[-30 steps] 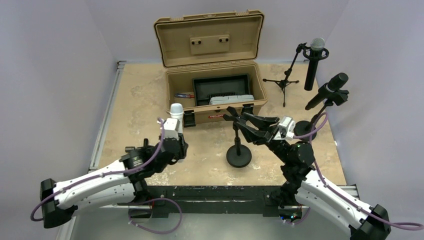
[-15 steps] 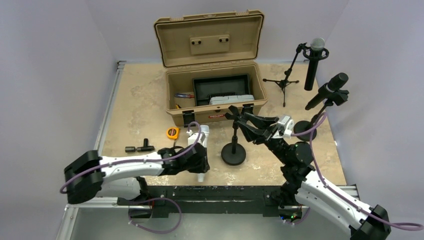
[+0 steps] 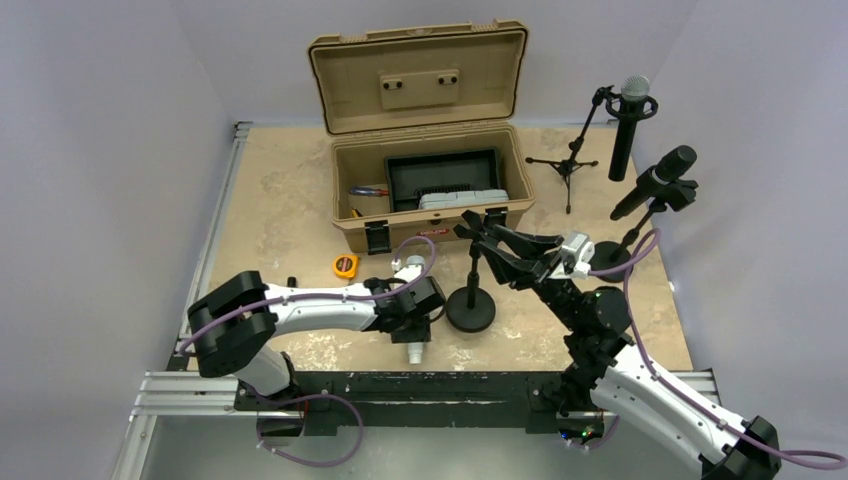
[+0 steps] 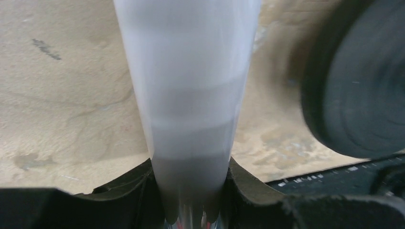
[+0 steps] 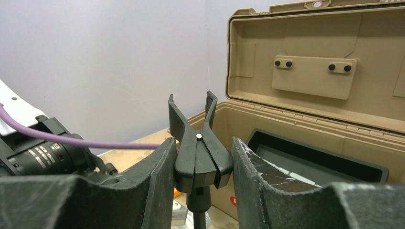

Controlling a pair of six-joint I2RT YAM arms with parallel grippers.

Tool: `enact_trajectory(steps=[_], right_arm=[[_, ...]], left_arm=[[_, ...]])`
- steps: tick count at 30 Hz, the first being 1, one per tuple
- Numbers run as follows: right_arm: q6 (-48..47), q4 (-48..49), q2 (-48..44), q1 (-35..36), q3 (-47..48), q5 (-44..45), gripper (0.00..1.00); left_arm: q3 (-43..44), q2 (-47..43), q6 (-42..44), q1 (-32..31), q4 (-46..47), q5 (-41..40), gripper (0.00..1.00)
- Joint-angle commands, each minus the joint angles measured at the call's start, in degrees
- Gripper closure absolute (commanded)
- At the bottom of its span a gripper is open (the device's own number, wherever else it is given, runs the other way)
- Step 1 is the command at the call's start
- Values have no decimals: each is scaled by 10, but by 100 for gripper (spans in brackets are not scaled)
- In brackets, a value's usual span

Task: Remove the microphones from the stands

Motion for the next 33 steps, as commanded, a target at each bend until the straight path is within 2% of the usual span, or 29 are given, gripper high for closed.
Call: enact_trajectory(steps=[1, 7, 12, 16, 20, 27, 30, 33], right_arm=[[3, 51, -11, 0, 10, 15, 100], [3, 50, -8, 0, 10, 17, 100], [5, 52, -13, 0, 5, 25, 100], [6, 51, -18, -1, 2, 36, 100], [10, 49, -23, 0, 0, 54, 100], [6, 53, -22, 0, 12, 143, 100], [-6, 74, -7, 0, 24, 173, 100], [-29, 114, 29, 0, 31, 190, 100]], left_arm=[[33, 32, -13, 3, -47, -33, 97], [22, 49, -7, 3, -31, -52, 74], [18, 45, -6, 3, -35, -60, 47], [10, 30, -4, 3, -33, -68, 34], [9, 8, 6, 2, -34, -76, 28], [2, -55, 36, 1, -33, -96, 22], [-3, -91, 57, 1, -24, -103, 14], [-4, -115, 80, 2, -16, -104, 12]])
